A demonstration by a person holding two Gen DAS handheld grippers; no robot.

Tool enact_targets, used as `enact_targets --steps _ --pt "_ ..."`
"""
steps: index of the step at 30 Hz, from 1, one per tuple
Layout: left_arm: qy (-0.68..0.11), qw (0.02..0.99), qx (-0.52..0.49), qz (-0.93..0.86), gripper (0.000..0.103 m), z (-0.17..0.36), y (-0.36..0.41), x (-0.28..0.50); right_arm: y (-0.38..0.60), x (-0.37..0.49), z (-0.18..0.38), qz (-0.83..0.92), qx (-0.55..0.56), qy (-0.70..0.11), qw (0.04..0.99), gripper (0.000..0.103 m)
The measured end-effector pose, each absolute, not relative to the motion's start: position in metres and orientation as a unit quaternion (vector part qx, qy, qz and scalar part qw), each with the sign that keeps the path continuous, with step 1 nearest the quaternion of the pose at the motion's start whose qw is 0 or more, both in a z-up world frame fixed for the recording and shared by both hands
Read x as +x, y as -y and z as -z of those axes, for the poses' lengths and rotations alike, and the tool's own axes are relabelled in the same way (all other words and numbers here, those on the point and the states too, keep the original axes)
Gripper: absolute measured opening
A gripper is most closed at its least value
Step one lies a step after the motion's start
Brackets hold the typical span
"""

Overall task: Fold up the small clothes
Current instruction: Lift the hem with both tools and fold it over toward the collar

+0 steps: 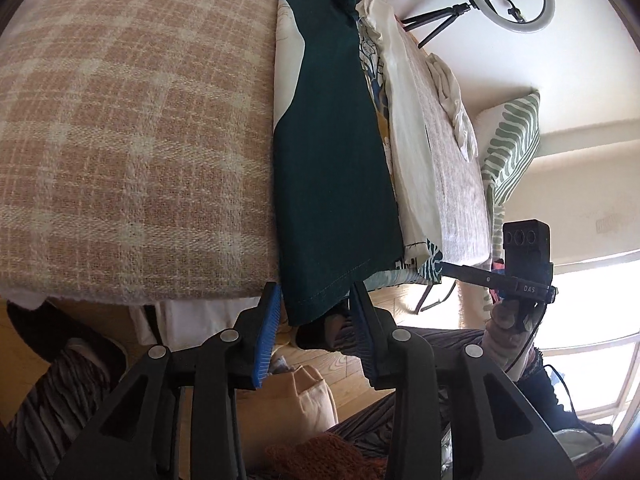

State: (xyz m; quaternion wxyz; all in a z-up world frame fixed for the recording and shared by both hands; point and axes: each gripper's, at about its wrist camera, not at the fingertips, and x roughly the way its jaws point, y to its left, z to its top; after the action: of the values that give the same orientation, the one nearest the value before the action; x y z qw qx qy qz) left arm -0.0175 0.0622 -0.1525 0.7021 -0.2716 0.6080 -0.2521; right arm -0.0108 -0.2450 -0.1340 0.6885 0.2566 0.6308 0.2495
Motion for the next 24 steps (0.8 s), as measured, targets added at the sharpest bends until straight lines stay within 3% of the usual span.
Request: enact_targets --steps 3,16,17,18,19,20,24 --pt "-0.605 0.699 -0.280 0.257 0.038 0.150 -0.060 -0.015 0.249 -0.008 0.135 -0.252 0.269 -0.635 0.679 0.054" --pt "-0.605 0.687 -0.301 0.268 0.036 0.152 -0.060 -0.013 0.236 -0.005 0.168 -0.270 0.310 -0.664 0.625 0.052" --pt "-0.603 0.688 -0.301 0.269 0.034 0.152 -0.060 -0.013 0.234 -0.004 0.169 -0.273 0.315 -0.666 0.619 0.047" --pt "-0.600 0.689 -0.301 0.274 0.021 0.151 -0.061 -0.013 0.232 -0.005 0.169 -0.278 0.318 -0.666 0.615 0.041" --pt "-0.600 0.688 -0.298 0.280 0.013 0.151 -0.059 -0.014 0.229 -0.005 0.170 -0.285 0.321 -0.667 0.609 0.022" --pt "-0.599 0.688 -0.295 0.284 0.006 0.150 -0.058 -0.015 0.227 -0.007 0.169 -0.290 0.321 -0.668 0.606 0.011" --pt "-0.584 0.696 -0.295 0.295 0.006 0.145 -0.055 -0.015 0.221 -0.009 0.156 -0.297 0.308 -0.651 0.627 0.009"
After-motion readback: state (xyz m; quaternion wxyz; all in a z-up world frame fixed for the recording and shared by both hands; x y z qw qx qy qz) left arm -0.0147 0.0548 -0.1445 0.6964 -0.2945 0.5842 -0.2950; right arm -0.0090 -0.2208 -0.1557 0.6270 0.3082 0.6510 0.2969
